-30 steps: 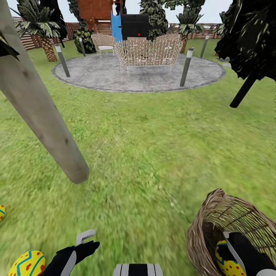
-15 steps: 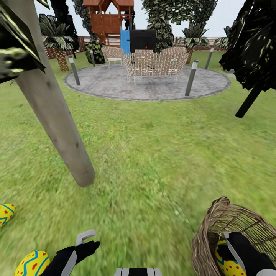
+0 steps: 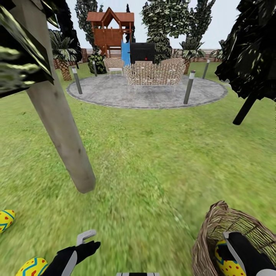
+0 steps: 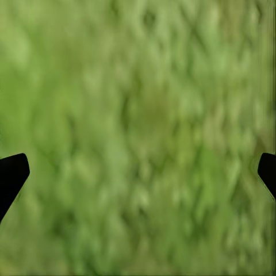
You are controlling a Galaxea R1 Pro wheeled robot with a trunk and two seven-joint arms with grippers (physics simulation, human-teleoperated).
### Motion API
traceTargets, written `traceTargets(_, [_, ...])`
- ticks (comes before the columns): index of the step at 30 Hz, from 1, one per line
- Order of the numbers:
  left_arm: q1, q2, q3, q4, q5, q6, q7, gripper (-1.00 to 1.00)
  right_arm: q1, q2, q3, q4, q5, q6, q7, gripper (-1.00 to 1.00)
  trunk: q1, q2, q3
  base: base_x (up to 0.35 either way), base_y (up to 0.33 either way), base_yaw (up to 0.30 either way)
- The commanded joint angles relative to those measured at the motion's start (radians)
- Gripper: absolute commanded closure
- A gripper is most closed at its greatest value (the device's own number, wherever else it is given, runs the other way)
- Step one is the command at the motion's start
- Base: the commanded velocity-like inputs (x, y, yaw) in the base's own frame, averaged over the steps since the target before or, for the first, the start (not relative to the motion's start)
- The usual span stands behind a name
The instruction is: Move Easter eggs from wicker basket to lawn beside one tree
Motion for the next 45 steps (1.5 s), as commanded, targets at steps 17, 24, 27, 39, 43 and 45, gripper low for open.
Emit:
traceTargets(17, [0.0, 0.003, 0.003, -0.002, 0.007, 0.007, -0.004, -1.0, 0.0, -0.002, -0.003, -0.001, -0.002, 0.008, -0.002, 1.0, -0.008, 0.004, 0.065, 0.0, 0.0, 0.0])
traceTargets(24, [0.0, 0.003, 0.004, -0.002, 0.007, 0.007, -0.001, -1.0, 0.0, 0.0, -0.001, -0.001, -0.002, 0.009, -0.002, 1.0, -0.011, 0.005, 0.092, 0.0, 0.0, 0.0])
traceTargets(27, [0.0, 0.003, 0.003, -0.002, 0.007, 0.007, -0.001, -1.0, 0.0, -0.001, -0.001, -0.001, -0.002, 0.009, -0.003, 1.0, -0.012, 0.006, 0.104, 0.0, 0.0, 0.0])
traceTargets(39, [0.0, 0.001, 0.003, -0.002, 0.007, 0.007, -0.001, -1.0, 0.0, 0.0, -0.001, -0.001, -0.002, 0.009, -0.003, 1.0, -0.018, 0.009, 0.15, 0.0, 0.0, 0.0])
traceTargets(43, [0.0, 0.001, 0.003, -0.002, 0.006, 0.007, -0.001, -1.0, 0.0, -0.001, -0.001, -0.001, -0.002, 0.009, -0.003, 1.0, -0.02, 0.01, 0.166, 0.0, 0.0, 0.0])
traceTargets(45, [0.0, 0.001, 0.003, -0.002, 0.006, 0.007, -0.001, -1.0, 0.0, -0.001, -0.001, -0.001, -0.002, 0.009, -0.003, 1.0, -0.02, 0.01, 0.173, 0.0, 0.0, 0.0])
